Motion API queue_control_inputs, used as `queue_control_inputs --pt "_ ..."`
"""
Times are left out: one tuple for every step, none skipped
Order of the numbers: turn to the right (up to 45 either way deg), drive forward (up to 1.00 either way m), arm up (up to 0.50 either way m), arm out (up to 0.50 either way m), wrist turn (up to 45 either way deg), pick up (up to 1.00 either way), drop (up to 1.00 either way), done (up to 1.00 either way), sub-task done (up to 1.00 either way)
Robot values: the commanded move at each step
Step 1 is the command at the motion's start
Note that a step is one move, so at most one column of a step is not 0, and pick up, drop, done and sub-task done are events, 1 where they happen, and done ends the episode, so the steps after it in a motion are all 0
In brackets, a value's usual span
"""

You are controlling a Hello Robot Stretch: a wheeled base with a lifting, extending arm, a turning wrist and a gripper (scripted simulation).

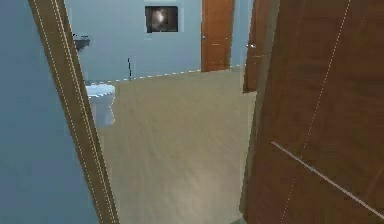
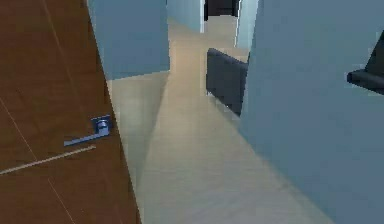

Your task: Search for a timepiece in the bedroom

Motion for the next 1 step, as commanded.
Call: queue_control_inputs --pt "0.0 0.65 0.0 0.0 0.0 0.0 0.0 0.0 0.0"
